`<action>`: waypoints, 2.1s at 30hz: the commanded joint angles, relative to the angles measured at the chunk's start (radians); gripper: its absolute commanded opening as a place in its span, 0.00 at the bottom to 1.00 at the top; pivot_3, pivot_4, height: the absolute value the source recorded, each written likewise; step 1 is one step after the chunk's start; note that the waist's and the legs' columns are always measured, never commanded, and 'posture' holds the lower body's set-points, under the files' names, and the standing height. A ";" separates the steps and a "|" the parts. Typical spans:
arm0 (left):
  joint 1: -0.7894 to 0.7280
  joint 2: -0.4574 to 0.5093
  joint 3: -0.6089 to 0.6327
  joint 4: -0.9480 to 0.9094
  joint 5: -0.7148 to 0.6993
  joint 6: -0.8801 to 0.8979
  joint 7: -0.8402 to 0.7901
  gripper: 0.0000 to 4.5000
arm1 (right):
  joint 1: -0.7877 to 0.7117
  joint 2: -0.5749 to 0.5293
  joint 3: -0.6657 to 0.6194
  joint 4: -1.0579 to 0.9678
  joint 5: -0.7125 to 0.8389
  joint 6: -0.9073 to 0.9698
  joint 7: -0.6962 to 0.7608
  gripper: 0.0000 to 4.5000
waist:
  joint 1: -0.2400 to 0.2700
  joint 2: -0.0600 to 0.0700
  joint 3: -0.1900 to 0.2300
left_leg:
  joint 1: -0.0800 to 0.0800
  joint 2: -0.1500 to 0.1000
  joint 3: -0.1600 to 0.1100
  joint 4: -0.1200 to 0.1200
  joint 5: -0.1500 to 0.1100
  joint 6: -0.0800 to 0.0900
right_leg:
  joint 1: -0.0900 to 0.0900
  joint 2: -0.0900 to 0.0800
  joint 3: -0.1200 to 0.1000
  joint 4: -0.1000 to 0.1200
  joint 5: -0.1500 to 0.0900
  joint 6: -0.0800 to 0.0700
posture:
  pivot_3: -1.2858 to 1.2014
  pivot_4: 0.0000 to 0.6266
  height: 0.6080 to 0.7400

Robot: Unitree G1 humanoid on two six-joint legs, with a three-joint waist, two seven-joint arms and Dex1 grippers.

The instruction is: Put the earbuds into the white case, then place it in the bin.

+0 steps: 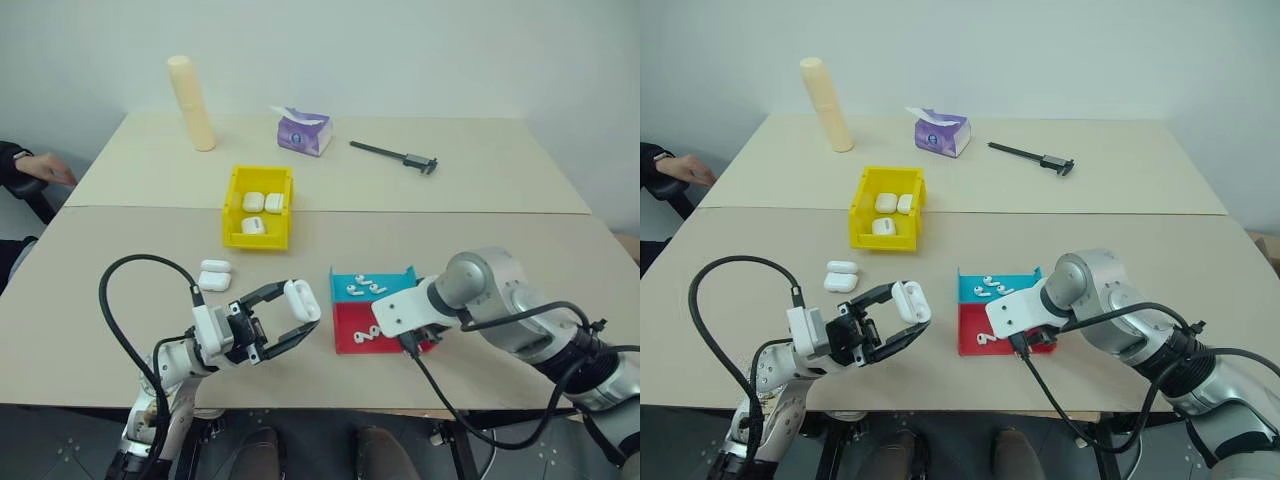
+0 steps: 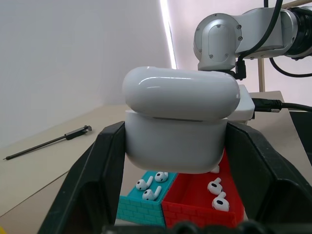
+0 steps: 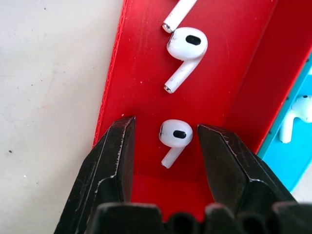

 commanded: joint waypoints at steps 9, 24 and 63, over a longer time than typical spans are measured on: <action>0.002 0.008 0.009 -0.038 0.007 -0.001 0.009 0.62 | 0.008 0.008 -0.010 0.009 -0.041 -0.015 -0.010 0.53 | 0.000 0.000 0.000 | 0.001 0.000 0.000 0.000 0.000 0.000 | 0.001 0.000 0.000 0.000 0.000 0.000 | 0.52 0.24 1.00; 0.007 0.004 0.007 -0.039 0.016 0.001 0.019 0.62 | 0.014 0.020 -0.013 0.025 -0.062 -0.033 -0.011 0.36 | 0.000 0.000 0.000 | 0.001 0.000 0.000 0.000 0.000 0.000 | 0.002 0.000 0.000 0.000 0.000 0.000 | 0.52 0.24 1.00; -0.162 0.041 0.047 -0.210 -0.299 0.278 -0.035 0.62 | 0.050 0.329 -0.968 -0.287 0.727 0.287 -0.247 0.19 | -0.002 0.000 0.000 | 0.001 0.000 -0.002 -0.001 0.000 0.000 | 0.002 0.000 0.000 0.000 0.000 0.000 | 0.52 0.24 1.00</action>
